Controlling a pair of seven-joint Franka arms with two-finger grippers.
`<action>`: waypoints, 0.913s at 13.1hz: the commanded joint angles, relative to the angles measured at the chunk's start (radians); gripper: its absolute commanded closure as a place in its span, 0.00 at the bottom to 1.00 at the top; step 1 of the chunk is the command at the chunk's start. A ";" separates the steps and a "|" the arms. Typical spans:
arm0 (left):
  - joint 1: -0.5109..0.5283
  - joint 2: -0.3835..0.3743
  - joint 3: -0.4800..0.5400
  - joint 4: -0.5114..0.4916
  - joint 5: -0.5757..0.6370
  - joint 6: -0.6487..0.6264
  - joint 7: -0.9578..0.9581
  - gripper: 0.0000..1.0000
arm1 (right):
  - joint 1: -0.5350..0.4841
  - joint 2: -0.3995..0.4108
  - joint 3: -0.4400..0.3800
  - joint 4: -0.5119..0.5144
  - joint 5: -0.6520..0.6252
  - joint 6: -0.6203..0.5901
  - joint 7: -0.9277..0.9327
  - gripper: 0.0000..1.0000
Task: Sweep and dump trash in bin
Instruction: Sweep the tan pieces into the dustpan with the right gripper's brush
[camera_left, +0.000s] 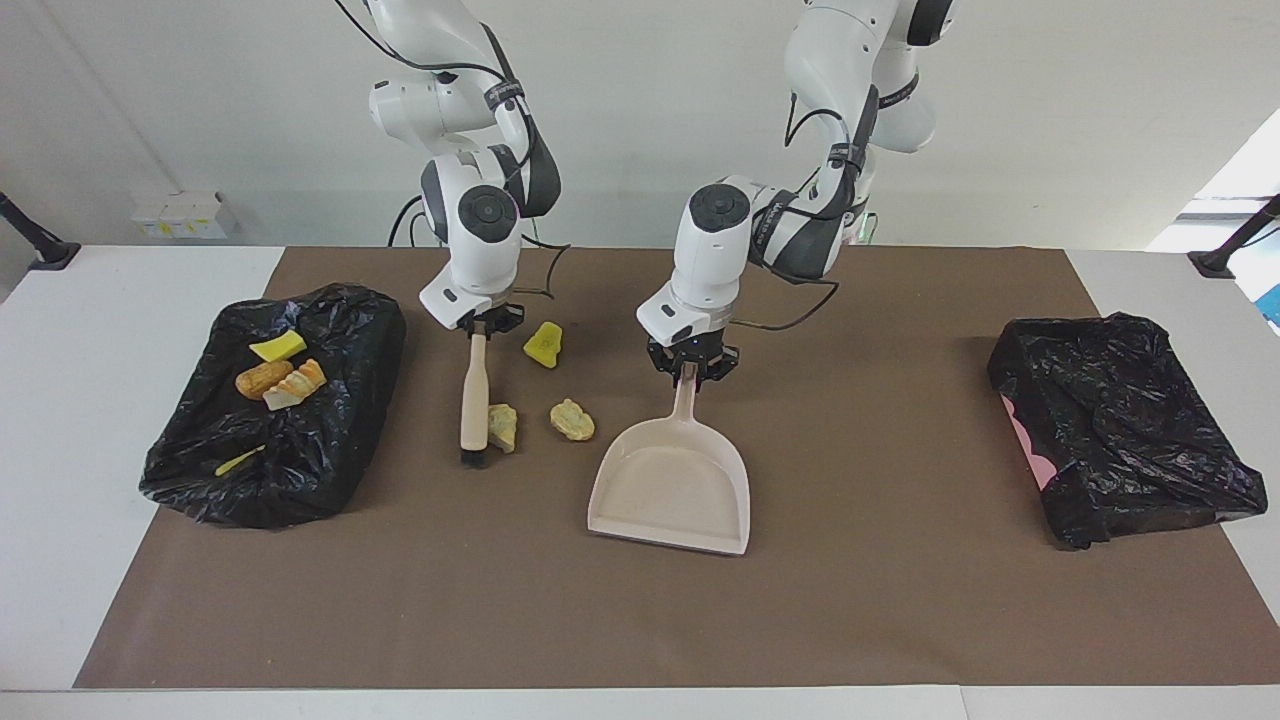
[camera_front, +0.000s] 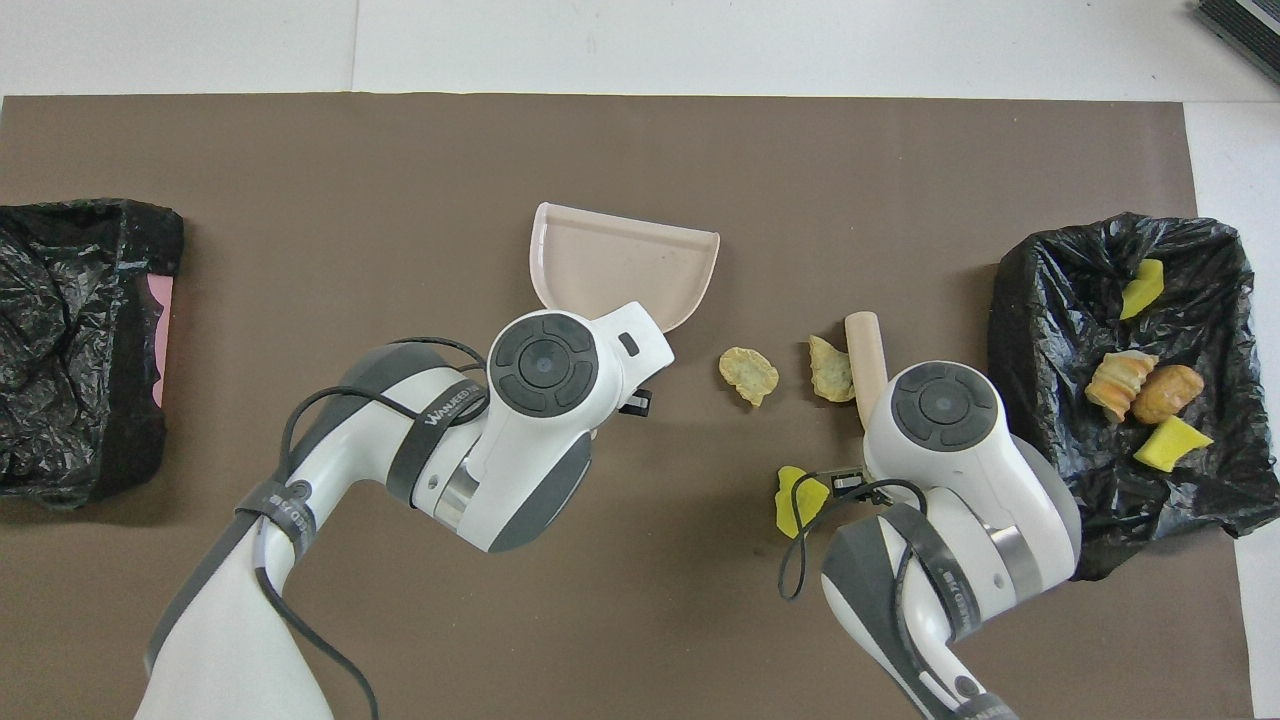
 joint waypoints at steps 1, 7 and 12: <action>0.046 -0.090 0.003 -0.017 -0.008 -0.136 0.270 0.95 | 0.027 0.026 0.003 0.030 0.063 0.022 -0.041 1.00; 0.163 -0.169 0.004 -0.059 0.014 -0.301 0.867 1.00 | 0.171 0.081 0.003 0.099 0.183 0.014 -0.024 1.00; 0.236 -0.222 0.004 -0.200 0.137 -0.133 1.261 1.00 | 0.272 0.143 0.003 0.161 0.248 0.029 0.003 1.00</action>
